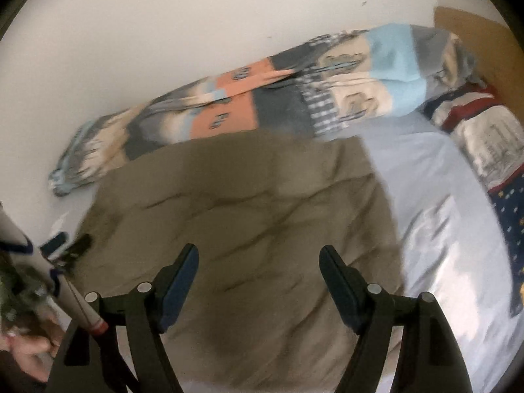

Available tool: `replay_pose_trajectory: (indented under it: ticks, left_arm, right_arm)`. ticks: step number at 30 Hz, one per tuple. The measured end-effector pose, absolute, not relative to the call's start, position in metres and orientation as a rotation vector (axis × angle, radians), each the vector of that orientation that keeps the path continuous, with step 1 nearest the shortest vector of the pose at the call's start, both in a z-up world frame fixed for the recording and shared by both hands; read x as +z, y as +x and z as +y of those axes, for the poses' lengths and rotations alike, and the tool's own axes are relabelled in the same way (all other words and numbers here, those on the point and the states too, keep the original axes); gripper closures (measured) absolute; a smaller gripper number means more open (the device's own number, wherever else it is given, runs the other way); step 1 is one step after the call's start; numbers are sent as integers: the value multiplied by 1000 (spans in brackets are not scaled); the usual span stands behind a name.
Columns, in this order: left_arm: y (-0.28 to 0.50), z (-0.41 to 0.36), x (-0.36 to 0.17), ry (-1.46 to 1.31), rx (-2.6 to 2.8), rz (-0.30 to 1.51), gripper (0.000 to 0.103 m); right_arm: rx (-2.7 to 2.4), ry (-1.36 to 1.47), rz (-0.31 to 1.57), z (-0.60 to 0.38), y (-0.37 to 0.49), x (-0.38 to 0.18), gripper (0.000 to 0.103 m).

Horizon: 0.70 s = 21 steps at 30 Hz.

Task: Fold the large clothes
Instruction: 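Lay the folded hem down and open both grippers, then move both grippers back to the folded edge of the jacket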

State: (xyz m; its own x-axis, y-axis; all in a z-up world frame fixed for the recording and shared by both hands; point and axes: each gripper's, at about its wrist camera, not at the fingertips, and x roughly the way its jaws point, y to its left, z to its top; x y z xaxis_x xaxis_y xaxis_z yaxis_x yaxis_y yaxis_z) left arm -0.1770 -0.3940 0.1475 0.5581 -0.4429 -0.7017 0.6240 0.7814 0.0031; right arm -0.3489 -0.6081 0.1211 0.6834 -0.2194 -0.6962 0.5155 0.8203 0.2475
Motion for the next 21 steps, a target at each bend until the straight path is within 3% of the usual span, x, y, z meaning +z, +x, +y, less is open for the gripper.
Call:
replay_pose_trajectory:
  ticks: [6,13,18,21]
  left_arm:
    - [-183,-392,113,303,-597,834,14]
    - [-173,-404,92,346,-567,954,11]
    - [-187,-374,126,278,-570,918,12]
    - [-199,-327,149,212,-554,871,12]
  right_arm:
    - [-454,388,777,-557,-351,100,23]
    - [-463,458,883,-567,-337,46,18]
    - [-440,522,931,-576,-340,44,17]
    - [-405,595,835,-572,-374,72,17]
